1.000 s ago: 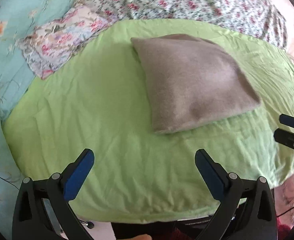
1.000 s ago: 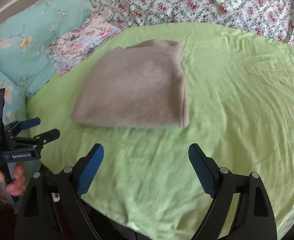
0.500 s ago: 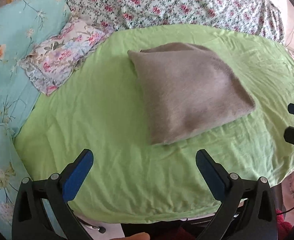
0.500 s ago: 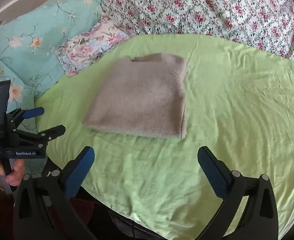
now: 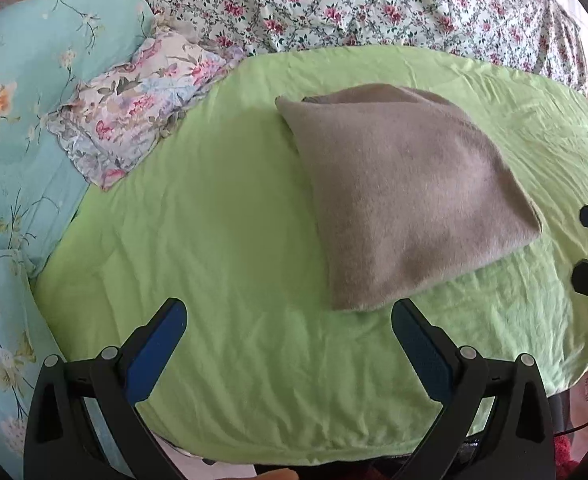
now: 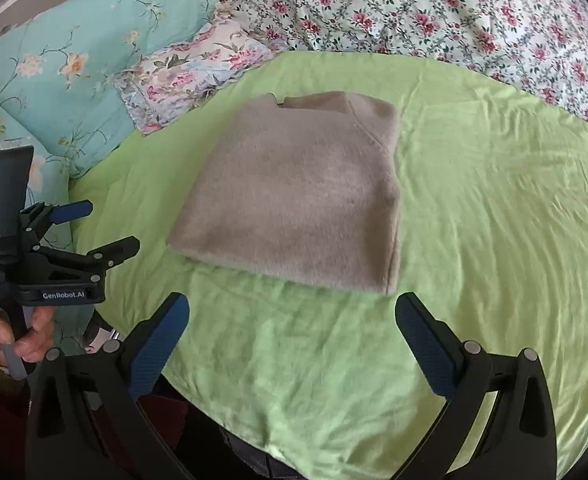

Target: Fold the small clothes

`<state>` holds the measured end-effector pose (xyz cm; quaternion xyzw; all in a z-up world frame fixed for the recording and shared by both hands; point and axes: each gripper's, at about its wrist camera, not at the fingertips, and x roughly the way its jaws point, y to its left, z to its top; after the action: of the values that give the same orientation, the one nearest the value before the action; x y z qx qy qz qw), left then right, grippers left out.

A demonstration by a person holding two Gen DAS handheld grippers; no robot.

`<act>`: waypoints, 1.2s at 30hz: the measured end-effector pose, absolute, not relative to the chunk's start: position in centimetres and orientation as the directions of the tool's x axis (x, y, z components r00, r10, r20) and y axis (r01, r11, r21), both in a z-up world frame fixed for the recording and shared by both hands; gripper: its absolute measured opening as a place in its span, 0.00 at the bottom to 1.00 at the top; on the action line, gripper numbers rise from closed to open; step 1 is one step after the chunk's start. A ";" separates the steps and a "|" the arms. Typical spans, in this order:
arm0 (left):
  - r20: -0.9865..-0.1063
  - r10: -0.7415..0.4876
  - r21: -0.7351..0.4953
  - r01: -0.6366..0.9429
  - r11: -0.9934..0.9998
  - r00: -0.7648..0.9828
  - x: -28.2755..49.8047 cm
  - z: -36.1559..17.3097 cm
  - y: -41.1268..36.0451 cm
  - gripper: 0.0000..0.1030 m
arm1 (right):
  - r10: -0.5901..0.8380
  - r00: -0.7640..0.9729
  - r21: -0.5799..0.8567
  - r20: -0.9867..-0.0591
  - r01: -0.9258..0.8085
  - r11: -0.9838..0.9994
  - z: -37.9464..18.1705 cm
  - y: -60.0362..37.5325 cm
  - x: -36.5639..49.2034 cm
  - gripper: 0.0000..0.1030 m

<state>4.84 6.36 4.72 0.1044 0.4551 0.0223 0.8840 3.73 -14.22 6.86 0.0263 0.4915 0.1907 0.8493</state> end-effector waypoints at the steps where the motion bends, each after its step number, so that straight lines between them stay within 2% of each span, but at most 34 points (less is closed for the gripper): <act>1: -0.797 0.135 0.204 0.053 0.977 0.589 4.9 4.8 6.2 0.99 | 0.354 0.443 0.236 -0.824 -0.300 0.924 6.9 -14.2 4.1 1.00; 36: -0.811 0.134 0.178 0.021 0.984 0.570 10.2 4.2 5.1 0.99 | 0.370 0.414 0.280 -0.832 -0.263 0.923 4.9 -14.8 10.9 1.00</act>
<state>10.21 5.10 4.21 0.0839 0.4627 0.0319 0.8820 10.86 -14.80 4.90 0.0529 0.5073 0.1885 0.8392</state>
